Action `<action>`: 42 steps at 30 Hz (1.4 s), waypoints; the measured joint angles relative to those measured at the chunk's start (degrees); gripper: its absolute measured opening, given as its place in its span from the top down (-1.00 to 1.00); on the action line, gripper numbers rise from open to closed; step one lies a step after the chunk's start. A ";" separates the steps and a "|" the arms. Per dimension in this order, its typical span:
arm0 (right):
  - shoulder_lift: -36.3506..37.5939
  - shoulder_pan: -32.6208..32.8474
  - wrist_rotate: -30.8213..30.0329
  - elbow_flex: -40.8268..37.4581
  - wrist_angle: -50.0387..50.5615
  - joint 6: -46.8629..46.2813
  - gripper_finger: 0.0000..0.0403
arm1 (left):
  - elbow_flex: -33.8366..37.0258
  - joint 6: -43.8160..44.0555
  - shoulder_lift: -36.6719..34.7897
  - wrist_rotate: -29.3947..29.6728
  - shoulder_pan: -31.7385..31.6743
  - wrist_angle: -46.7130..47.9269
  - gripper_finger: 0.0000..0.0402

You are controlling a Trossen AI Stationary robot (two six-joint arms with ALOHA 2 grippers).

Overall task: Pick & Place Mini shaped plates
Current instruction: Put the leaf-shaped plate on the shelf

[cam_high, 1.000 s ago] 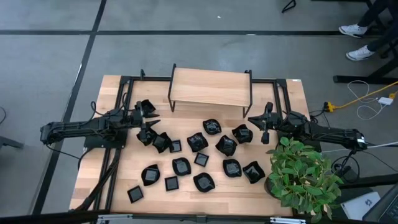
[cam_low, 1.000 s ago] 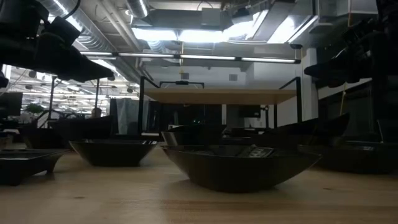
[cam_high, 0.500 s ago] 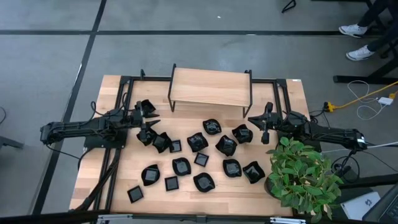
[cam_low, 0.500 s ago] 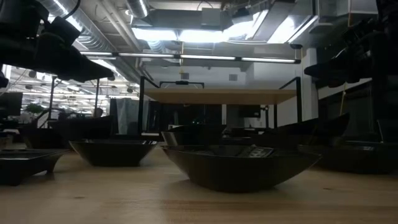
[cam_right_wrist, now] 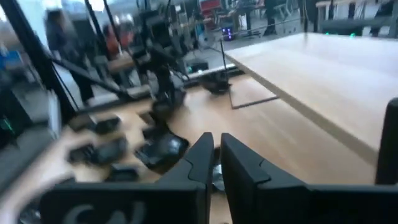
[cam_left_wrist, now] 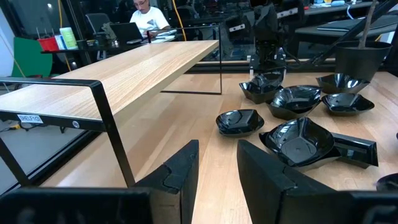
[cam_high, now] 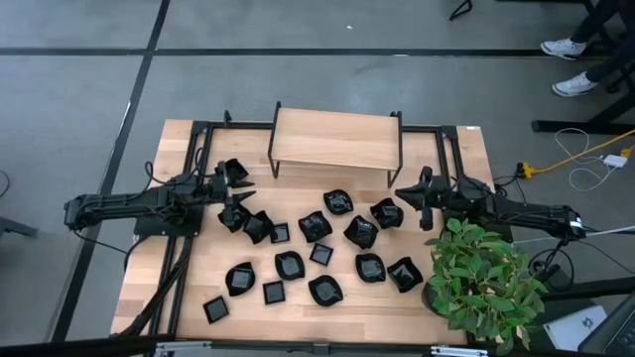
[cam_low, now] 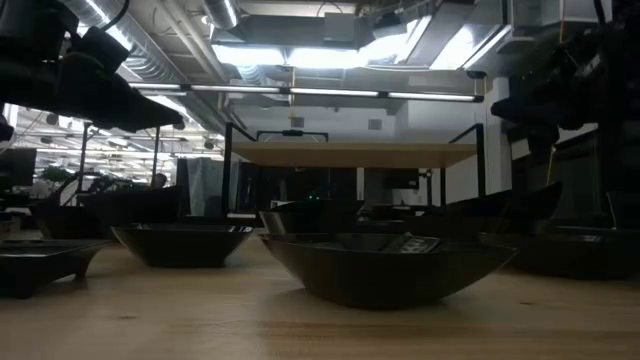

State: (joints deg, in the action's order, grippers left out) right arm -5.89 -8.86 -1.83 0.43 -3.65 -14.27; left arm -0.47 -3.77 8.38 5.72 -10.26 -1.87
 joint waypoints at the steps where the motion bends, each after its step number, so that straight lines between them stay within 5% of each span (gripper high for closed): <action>1: -0.06 0.00 -0.44 0.01 -1.45 -1.13 0.84 | -0.02 0.00 0.02 0.02 0.00 0.00 0.48; 8: -0.33 0.01 7.11 1.47 -7.12 0.18 0.84 | -0.02 0.00 0.02 0.00 0.00 0.00 0.48; 13: -3.31 0.07 6.39 7.47 -5.01 5.35 0.84 | -0.02 0.00 0.01 0.00 -0.01 0.00 0.48; 30: -28.90 1.64 5.68 34.07 22.51 16.47 0.84 | 0.00 0.00 0.02 0.00 -0.02 0.00 0.48; 42: -42.03 4.76 -2.46 50.26 43.68 21.01 0.78 | -0.01 0.00 0.02 0.00 -0.02 0.00 0.48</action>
State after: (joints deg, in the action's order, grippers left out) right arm -47.92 -4.10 -4.29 50.69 40.02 6.75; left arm -0.48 -3.77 8.40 5.72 -10.28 -1.87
